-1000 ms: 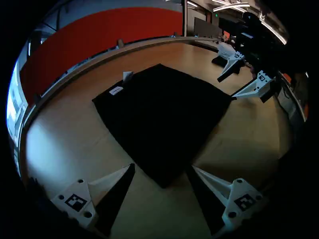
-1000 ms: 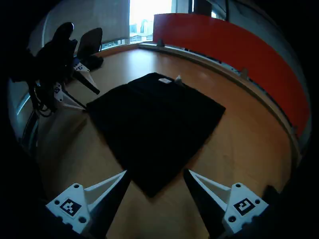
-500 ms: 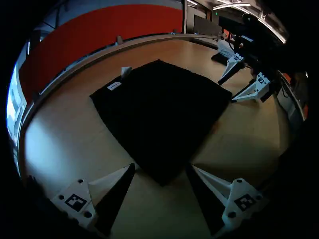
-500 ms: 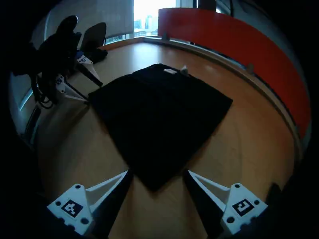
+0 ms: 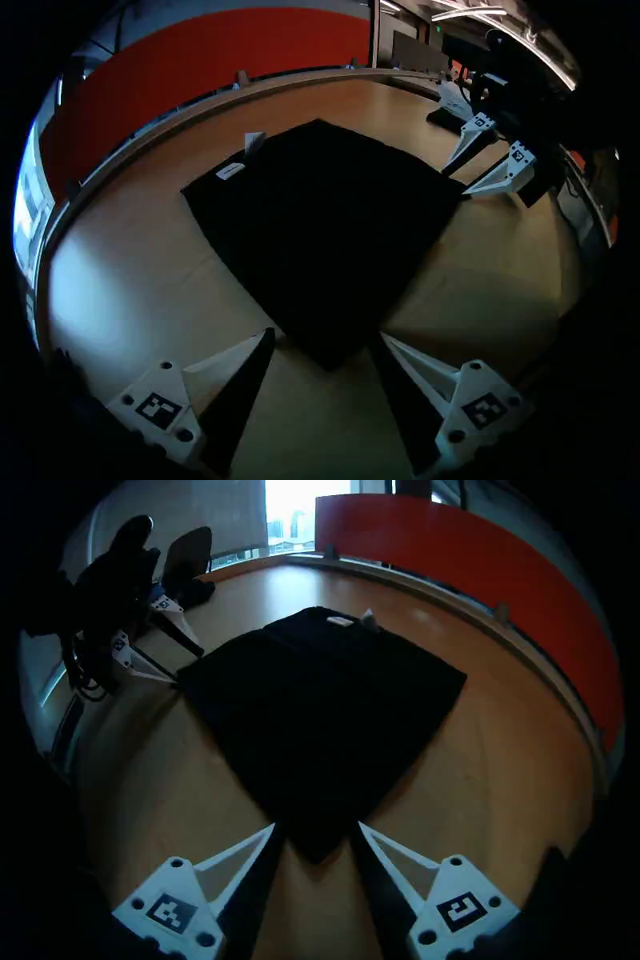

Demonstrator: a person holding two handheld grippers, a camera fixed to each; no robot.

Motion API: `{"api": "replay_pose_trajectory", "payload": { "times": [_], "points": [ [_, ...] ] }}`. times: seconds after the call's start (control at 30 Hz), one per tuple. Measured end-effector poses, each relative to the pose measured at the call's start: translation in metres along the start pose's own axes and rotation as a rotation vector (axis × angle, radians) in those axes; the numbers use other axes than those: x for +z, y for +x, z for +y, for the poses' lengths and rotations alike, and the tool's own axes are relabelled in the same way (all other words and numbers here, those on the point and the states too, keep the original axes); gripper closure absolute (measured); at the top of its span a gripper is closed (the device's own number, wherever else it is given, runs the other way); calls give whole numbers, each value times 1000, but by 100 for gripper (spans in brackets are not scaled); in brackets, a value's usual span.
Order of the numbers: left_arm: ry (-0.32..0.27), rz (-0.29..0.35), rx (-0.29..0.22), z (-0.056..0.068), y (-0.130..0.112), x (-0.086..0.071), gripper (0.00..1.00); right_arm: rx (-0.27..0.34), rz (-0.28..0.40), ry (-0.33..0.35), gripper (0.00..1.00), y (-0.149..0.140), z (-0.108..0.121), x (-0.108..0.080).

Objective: Fold towel

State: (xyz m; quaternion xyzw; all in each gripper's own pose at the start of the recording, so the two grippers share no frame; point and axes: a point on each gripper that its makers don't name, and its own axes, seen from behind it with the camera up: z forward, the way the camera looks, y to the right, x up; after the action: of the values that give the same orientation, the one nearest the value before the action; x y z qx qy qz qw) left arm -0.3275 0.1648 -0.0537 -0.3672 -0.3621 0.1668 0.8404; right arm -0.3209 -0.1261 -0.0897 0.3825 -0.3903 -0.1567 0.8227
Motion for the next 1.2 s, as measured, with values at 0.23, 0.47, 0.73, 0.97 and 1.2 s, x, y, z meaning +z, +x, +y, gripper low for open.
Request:
{"api": "replay_pose_trajectory", "payload": {
  "times": [0.23,0.47,0.73,0.97,1.2],
  "points": [
    [0,-9,0,4,2,3,49,5,-1,0,61,0,-1,2],
    [17,-14,-24,3,6,5,81,17,-4,16,77,1,-6,2],
    [21,-21,-71,-1,7,2,83,17,22,25,83,8,-13,1],
    [19,-11,-88,1,14,-7,83,28,49,7,83,19,-11,-8],
    [8,-19,-124,3,20,-24,83,38,69,-4,83,34,-10,-22]
  ]
}}
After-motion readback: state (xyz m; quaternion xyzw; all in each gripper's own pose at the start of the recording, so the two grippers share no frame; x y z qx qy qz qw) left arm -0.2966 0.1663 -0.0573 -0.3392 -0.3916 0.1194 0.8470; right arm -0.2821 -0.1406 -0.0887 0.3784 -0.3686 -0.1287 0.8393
